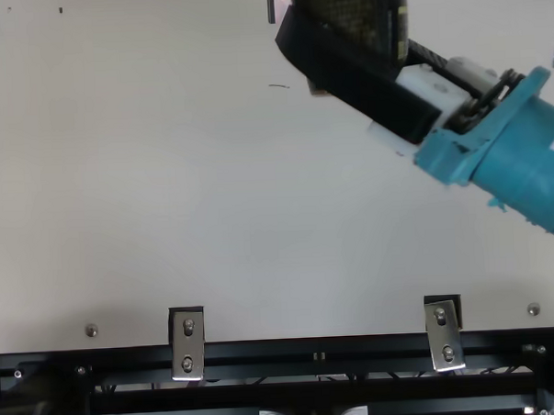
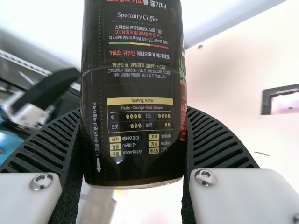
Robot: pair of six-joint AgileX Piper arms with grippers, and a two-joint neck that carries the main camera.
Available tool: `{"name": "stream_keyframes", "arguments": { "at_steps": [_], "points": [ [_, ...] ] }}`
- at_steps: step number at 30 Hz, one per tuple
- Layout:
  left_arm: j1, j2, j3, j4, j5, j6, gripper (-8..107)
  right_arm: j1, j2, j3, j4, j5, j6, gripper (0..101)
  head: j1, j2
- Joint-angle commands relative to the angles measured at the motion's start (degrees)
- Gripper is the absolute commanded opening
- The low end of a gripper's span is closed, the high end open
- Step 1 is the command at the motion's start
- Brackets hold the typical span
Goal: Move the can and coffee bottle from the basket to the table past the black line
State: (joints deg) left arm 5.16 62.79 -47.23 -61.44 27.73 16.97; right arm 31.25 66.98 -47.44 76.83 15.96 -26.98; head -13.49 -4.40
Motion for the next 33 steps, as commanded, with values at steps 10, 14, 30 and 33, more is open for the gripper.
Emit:
{"name": "stream_keyframes", "arguments": {
  "at_steps": [10, 14, 30, 33],
  "points": [
    [0.00, 0.00, 0.00, 0.00, 0.00, 0.00, 90, 9.34, 8.45, 5.01, -18.34, -19.10, 3.75, 0, -0.41, -0.33],
    [0.00, 0.00, 0.00, 0.00, 0.00, 0.00, 90, 11.84, 11.82, 6.65, -19.14, -24.75, 1.25, 0, -0.41, -0.33],
    [0.00, 0.00, 0.00, 0.00, 0.00, 0.00, 90, 19.38, 19.04, 4.89, -2.38, -35.13, -21.70, 0, -0.41, -0.33],
    [0.00, 0.00, 0.00, 0.00, 0.00, 0.00, 90, 19.18, 20.32, 3.88, 0.31, -35.47, -25.53, 0, -0.41, -0.33]
  ]
}}
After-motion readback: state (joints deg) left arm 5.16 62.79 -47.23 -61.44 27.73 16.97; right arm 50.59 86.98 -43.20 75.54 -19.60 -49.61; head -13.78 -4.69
